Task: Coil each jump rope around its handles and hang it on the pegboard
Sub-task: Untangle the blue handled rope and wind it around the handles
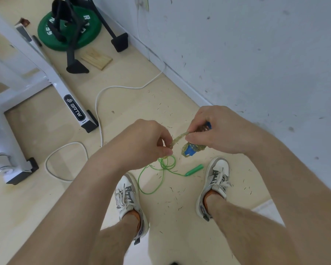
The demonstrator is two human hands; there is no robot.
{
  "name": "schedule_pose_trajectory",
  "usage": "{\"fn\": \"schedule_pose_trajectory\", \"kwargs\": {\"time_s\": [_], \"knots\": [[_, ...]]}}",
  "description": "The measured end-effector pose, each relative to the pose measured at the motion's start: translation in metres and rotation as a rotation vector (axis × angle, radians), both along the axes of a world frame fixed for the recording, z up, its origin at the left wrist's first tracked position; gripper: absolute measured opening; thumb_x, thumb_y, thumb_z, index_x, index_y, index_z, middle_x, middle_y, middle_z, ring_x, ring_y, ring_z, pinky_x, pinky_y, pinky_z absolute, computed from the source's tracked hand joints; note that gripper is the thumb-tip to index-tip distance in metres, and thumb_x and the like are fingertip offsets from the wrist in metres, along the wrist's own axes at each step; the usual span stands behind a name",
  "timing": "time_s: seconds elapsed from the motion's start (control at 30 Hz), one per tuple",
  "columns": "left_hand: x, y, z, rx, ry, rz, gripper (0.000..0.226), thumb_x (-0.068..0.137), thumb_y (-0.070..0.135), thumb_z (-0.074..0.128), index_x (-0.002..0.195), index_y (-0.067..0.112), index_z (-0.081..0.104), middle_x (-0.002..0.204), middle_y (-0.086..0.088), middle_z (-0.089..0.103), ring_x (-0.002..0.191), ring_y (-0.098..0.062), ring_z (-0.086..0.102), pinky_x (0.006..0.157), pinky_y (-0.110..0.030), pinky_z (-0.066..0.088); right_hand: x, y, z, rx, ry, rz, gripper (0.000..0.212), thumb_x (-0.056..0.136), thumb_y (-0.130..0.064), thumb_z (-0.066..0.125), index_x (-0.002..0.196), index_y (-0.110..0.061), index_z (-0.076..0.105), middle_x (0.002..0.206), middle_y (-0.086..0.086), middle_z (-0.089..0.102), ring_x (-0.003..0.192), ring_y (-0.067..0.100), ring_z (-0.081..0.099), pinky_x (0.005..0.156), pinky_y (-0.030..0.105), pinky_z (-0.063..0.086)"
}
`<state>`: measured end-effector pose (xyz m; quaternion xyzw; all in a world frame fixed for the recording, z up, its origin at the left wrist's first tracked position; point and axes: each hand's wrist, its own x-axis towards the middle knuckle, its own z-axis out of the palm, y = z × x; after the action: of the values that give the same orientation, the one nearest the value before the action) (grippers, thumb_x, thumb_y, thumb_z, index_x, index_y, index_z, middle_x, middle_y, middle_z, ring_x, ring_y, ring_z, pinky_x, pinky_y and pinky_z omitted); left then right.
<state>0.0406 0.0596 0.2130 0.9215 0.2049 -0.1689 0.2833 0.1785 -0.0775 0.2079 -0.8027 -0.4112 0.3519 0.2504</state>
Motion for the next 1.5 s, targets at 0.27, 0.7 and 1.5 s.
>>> {"fn": "schedule_pose_trajectory", "kwargs": {"time_s": [0.27,0.7,1.5], "knots": [[0.001,-0.003,-0.001,0.114,-0.45,0.263,0.007,0.08,0.018,0.069,0.076,0.024,0.071,0.064,0.011,0.066,0.064,-0.007,0.063,0.068,-0.027,0.053,-0.001,0.004,-0.002,0.144,0.275,-0.324,0.009,0.084,-0.026,0.075,0.083,-0.017,0.077,0.075,0.001,0.072,0.06,0.006,0.063,0.064,0.024,0.057],[0.006,-0.014,0.002,-0.225,-0.854,0.636,0.027,0.073,-0.004,0.071,0.073,0.022,0.065,0.068,0.01,0.065,0.064,-0.008,0.063,0.065,-0.018,0.051,-0.005,0.011,0.005,0.444,1.195,-0.791,0.025,0.065,-0.019,0.075,0.083,-0.002,0.074,0.085,0.011,0.074,0.068,0.015,0.069,0.064,0.026,0.059],[0.013,-0.017,-0.005,-0.173,-0.887,0.757,0.019,0.077,0.013,0.078,0.077,0.029,0.068,0.082,0.009,0.065,0.078,-0.01,0.064,0.069,-0.022,0.051,-0.029,0.024,0.0,0.584,1.199,-0.871,0.013,0.077,-0.009,0.074,0.088,-0.004,0.07,0.087,0.012,0.072,0.073,0.017,0.067,0.063,0.026,0.056]]}}
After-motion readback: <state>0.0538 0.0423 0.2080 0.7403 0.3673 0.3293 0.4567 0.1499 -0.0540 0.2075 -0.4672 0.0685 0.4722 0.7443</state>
